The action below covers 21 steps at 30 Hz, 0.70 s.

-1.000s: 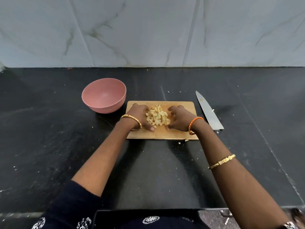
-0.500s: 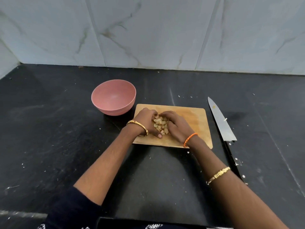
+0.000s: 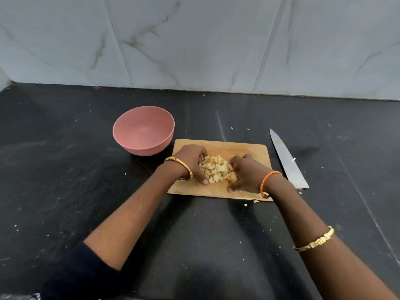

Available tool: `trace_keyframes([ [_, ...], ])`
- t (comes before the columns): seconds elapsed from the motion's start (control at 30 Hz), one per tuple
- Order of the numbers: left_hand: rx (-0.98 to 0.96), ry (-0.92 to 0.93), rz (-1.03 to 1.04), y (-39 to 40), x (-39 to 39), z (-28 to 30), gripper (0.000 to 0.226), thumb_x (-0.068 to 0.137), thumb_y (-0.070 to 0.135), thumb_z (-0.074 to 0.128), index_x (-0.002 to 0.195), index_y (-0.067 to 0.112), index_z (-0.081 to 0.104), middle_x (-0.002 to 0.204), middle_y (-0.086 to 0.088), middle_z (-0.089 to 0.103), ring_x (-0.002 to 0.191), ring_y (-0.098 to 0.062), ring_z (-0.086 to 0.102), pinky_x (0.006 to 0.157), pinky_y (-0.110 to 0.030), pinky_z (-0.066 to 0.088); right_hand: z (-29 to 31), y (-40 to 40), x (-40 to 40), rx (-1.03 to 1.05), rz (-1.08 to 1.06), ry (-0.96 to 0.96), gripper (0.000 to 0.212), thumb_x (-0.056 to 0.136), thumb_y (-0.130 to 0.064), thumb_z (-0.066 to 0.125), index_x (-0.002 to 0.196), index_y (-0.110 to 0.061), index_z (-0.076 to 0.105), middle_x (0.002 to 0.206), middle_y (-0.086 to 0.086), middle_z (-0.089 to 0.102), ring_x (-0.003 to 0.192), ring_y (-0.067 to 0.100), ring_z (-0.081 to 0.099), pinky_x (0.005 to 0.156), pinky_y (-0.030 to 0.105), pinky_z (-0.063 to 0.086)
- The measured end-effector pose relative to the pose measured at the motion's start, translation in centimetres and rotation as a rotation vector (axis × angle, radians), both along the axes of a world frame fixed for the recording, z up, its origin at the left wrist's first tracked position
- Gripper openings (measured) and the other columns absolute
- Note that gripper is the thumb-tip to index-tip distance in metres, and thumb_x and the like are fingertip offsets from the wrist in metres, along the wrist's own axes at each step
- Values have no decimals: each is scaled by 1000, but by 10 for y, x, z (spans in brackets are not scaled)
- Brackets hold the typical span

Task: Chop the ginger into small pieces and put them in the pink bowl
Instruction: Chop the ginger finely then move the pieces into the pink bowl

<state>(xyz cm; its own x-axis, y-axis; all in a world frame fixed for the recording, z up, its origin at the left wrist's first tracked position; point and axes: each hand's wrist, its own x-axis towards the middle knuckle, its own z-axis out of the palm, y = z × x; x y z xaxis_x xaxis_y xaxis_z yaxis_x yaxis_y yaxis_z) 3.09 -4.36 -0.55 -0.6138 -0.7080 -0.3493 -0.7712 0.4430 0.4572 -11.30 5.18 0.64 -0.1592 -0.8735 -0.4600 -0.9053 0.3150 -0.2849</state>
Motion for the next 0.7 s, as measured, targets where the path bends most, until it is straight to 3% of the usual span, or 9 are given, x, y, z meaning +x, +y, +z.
trace_keyframes([
  [0.2,-79,-109,-78,2,-13,5,64,55,25,88,107,11,54,110,-7,60,102,-24,56,88,-36,49,7,-28,14,28,67,41,76,77,-21,74,140,-16,32,135,12,39,116,30,52,95,36,47],
  [0.33,-89,-107,-80,3,-19,5,60,59,24,85,109,10,55,111,-8,61,105,-25,56,91,-35,48,7,-34,19,9,43,5,80,72,-21,79,136,-15,33,131,12,44,117,30,50,95,36,46],
  [0.5,-78,20,52,4,-21,2,27,71,16,76,94,8,64,95,-9,65,84,-21,57,68,-27,43,6,-33,22,-84,-23,-82,67,71,-18,80,126,-13,42,123,10,57,110,25,54,84,29,45],
  [0.7,14,55,122,2,-23,9,23,69,8,76,92,6,70,89,-10,70,81,-23,63,66,-29,50,11,-34,11,-66,-106,-213,55,76,-12,75,124,-16,48,115,6,59,104,23,54,83,29,43],
])
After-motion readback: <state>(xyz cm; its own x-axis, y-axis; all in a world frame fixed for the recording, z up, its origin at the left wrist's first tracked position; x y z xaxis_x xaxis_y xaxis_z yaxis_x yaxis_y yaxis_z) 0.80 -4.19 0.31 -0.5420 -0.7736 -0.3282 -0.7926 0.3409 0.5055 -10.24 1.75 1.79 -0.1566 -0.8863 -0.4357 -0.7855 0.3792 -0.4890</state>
